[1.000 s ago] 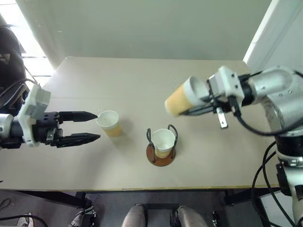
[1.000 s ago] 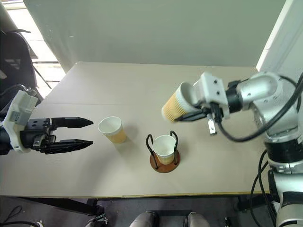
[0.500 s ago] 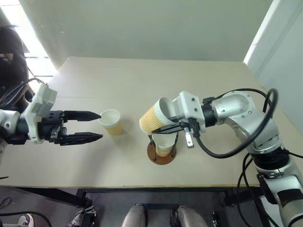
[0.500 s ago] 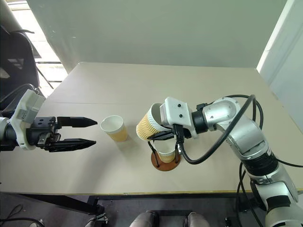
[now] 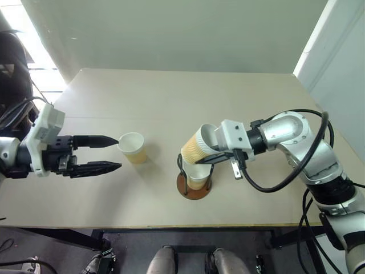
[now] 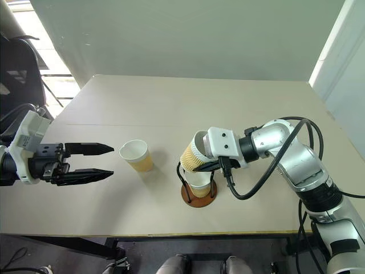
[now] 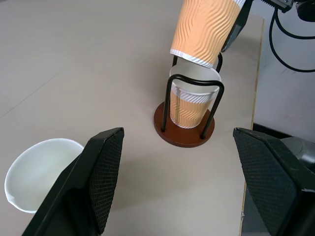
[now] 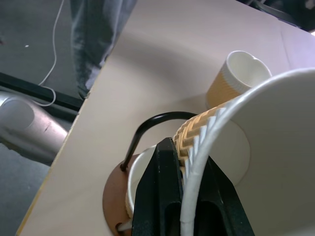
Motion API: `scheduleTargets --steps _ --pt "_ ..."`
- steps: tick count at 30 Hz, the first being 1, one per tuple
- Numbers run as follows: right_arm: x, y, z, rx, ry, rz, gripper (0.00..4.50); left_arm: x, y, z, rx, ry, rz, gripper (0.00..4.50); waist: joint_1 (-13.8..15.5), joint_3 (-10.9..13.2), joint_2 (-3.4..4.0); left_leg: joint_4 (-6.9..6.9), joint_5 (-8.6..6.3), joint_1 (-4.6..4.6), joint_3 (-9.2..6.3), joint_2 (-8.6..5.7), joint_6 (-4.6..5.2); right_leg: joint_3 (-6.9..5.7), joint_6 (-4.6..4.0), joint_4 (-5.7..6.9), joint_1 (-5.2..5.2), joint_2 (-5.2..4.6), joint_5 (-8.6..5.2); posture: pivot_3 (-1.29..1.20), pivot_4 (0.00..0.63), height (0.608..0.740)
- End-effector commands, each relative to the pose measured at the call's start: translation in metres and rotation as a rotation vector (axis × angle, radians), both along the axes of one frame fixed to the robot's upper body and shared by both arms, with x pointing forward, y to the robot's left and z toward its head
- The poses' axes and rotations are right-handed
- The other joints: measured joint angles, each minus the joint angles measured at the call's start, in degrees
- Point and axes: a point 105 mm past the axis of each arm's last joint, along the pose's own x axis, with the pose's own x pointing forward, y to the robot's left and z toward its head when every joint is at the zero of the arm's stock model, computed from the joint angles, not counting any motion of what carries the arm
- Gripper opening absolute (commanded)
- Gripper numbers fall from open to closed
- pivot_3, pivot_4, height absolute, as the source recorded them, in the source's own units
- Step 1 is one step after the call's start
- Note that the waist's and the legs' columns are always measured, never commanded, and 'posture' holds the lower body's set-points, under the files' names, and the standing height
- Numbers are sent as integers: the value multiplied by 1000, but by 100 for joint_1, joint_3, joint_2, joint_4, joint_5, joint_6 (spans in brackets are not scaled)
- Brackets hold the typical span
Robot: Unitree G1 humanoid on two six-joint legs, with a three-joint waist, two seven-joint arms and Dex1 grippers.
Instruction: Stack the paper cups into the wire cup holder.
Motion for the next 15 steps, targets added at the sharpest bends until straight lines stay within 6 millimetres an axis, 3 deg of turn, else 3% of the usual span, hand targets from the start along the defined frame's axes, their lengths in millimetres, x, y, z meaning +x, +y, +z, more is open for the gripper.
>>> scheduleTargets --steps 1,15 --pt "-3 2 -1 -13 -26 22 15 -3 -1 10 12 -53 -1 3823 0 0 0 0 0 0 0 0 0 0 0 0 0 0 0 0 150 740" --pt "2 -6 -24 -109 -69 6 15 -2 0 11 9 -57 6 3823 1 0 -1 1 0 -1 1 -1 -1 0 0 0 1 -1 0 0 150 740"
